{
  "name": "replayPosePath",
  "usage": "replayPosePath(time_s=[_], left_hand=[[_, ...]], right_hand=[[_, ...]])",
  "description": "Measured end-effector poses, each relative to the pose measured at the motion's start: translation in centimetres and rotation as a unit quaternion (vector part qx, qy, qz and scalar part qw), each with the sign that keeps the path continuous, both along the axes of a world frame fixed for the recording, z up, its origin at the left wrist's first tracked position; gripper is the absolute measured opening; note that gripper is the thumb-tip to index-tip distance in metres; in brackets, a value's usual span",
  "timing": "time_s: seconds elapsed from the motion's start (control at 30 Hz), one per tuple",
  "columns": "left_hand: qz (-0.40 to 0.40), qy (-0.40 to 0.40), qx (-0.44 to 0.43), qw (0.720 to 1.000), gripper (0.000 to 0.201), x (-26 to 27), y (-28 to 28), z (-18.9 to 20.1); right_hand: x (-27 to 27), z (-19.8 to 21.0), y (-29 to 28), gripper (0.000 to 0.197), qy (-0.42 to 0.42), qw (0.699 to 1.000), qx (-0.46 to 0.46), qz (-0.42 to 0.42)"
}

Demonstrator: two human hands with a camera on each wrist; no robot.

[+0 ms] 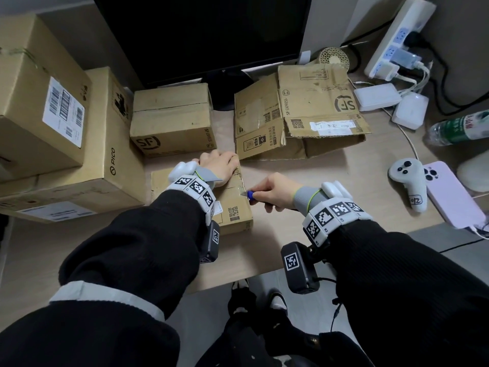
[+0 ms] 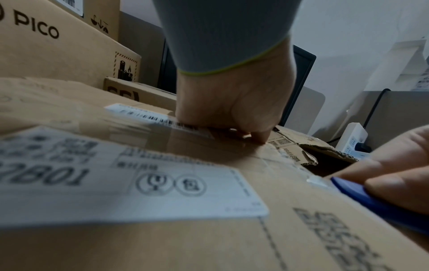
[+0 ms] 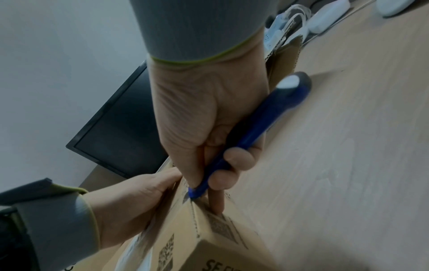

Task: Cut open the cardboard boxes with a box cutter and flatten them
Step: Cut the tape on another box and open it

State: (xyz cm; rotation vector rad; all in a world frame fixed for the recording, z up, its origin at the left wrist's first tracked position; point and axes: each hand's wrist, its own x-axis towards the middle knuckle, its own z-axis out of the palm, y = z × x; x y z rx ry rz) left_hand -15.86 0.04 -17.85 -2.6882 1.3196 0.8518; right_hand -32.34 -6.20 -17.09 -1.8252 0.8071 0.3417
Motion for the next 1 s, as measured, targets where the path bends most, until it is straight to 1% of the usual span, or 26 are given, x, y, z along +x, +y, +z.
replayPosePath(time_s=[0.07,0.17,0.23,0.33,0.57,0.73,0.9,1.0], left_hand=[[0.002,-0.004,-0.006,1.0,0.04,-0.2,0.1,-0.1],[0.009,-0.009,-0.006,1.0,0.04,-0.4,0.1,-0.1],[0.012,-0.007,0.005,1.0,0.042,-0.4,0.1,-0.1],[0.008,0.004,0.019,1.0,0.042,-0.4,0.1,0.0],[0.009,0.013,0.017,1.0,0.043,-0.1,0.0,0.4],[0.011,0.015,0.022,1.0,0.042,-0.1,-0.1,0.3],[0.017,0.016,0.02,1.0,0.043,-0.1,-0.2,0.3],[0.017,0.016,0.022,0.999,0.043,-0.3,-0.2,0.4]], right_hand=[[0.0,0.1,0.1,0.028,-0.008,1.0,-0.008,-0.003],[0.3,0.0,0.1,0.026,-0.044,0.996,-0.022,-0.079],[0.7,0.1,-0.1,0.024,-0.049,0.992,-0.035,-0.112],[1.4,0.2,-0.2,0.025,-0.026,0.993,-0.057,-0.098],[2.8,0.1,-0.4,0.027,0.001,0.993,-0.088,-0.075],[2.6,0.1,-0.8,0.029,0.002,0.996,-0.077,-0.052],[1.9,0.1,-0.9,0.03,0.002,0.997,-0.077,-0.009],[1.6,-0.1,-0.8,0.03,-0.005,0.997,-0.074,-0.005]])
